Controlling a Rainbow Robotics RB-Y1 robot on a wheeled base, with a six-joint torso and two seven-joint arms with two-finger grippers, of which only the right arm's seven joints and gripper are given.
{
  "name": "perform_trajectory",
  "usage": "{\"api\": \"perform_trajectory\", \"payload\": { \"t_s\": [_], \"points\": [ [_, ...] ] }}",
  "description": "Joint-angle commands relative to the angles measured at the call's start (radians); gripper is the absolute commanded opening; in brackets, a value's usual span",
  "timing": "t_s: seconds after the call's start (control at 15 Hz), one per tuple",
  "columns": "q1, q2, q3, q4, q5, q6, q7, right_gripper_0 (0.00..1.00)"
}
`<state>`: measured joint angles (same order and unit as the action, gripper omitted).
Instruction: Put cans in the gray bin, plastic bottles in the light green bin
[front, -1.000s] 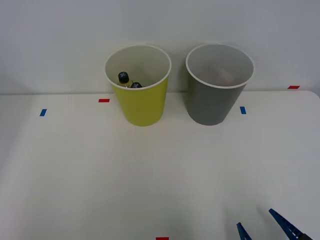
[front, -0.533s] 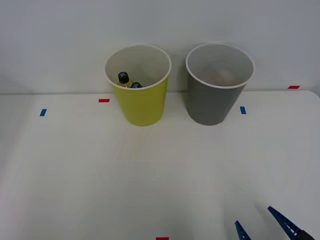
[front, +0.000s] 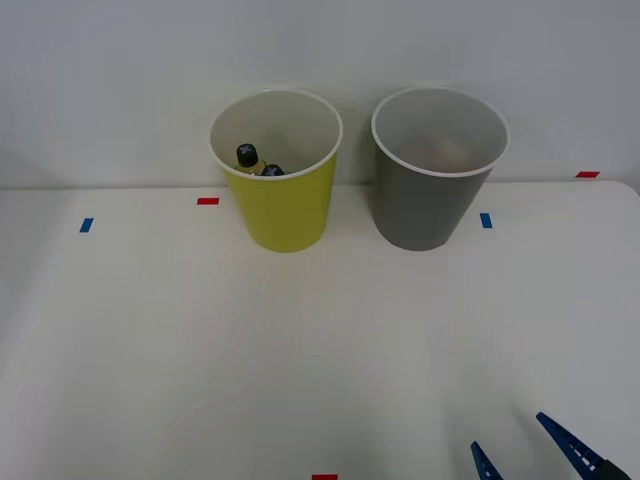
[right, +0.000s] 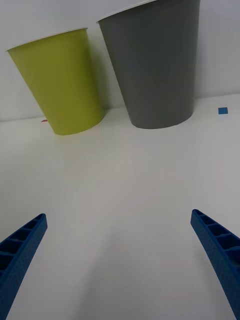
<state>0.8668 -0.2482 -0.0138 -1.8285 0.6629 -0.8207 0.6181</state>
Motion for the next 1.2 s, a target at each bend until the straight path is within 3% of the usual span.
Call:
{"api": "perform_trajectory", "payload": {
  "t_s": [0.07,1.2],
  "points": [
    [0.0,0.0,0.0,0.0,0.0,0.0,0.0,1.0],
    [0.0,0.0,0.0,0.0,0.0,0.0,0.0,1.0]
  ]
}}
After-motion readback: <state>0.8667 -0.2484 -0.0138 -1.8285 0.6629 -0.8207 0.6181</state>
